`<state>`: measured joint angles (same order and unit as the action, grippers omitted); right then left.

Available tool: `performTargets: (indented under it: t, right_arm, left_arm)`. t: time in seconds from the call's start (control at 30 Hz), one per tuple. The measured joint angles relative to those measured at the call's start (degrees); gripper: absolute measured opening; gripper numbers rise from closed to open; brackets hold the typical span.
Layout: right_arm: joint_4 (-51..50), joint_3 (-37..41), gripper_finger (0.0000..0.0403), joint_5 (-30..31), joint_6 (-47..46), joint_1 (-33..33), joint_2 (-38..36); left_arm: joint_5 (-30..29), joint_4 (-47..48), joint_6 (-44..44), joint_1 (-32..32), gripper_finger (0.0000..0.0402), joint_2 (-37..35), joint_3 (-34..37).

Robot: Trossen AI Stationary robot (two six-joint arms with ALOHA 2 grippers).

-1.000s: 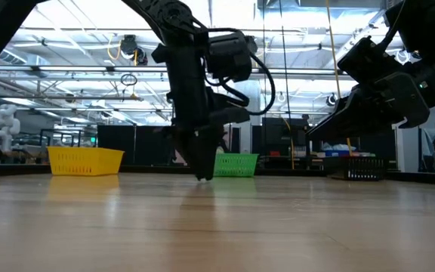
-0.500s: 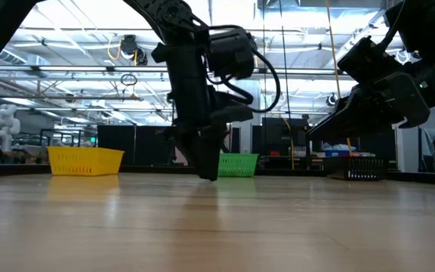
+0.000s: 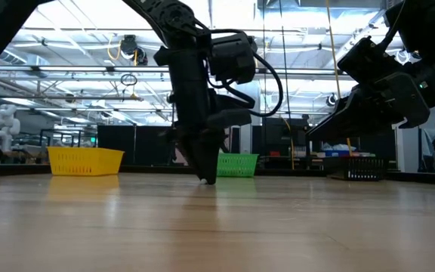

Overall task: Sort Halloween decoration
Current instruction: Put the white bone toy into the black bin

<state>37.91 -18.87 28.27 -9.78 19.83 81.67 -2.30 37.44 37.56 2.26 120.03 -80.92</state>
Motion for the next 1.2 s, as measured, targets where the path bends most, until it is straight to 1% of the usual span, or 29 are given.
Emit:
performTargets:
  t: [0.07, 0.13, 0.5, 0.63, 0.87, 0.93, 1.0, 1.1, 1.2]
  right_arm:
    - [0.02, 0.0, 0.013, 0.0, 0.0, 0.0, 0.0]
    - [0.02, 0.0, 0.013, 0.0, 0.0, -0.01, 0.0]
    - [0.02, 0.0, 0.013, 0.0, 0.0, -0.01, 0.0]
    - [0.02, 0.0, 0.013, 0.0, 0.0, 0.0, 0.0]
    - [0.15, 0.0, 0.013, -0.01, 0.0, 0.0, 0.0]
    - [0.35, -0.02, 0.013, -0.18, -2.02, 0.05, 0.0]
    - [-0.54, -0.01, 0.013, -2.97, -6.32, 0.13, 0.01]
    - [-1.23, -0.01, 0.013, -8.77, -7.8, 0.29, 0.93]
    - [-0.13, 0.0, 0.013, -8.78, -6.77, 0.84, 1.78]
  left_arm:
    - [0.46, 0.06, -1.86, 0.0, 0.0018, 0.02, -0.41]
    - [0.58, 0.51, -3.21, 0.0, 0.0007, 0.02, -0.85]
    - [0.69, 0.87, -6.64, -0.02, 0.0008, -1.11, -0.83]
    - [1.0, 1.45, -7.78, -0.29, 0.0008, -3.21, -0.59]
    - [0.79, -1.14, -12.55, -1.5, 0.0008, -8.17, -0.66]
    - [0.67, -2.24, -13.87, -1.91, 0.0008, -10.03, -0.66]
    - [0.14, -2.46, -14.64, -2.4, 0.0008, -12.33, -0.69]
    - [-2.3, -3.43, -15.81, -3.33, 0.0008, -16.12, -0.72]
    - [-5.9, -5.96, -16.9, -4.84, 0.0008, -19.98, -0.72]
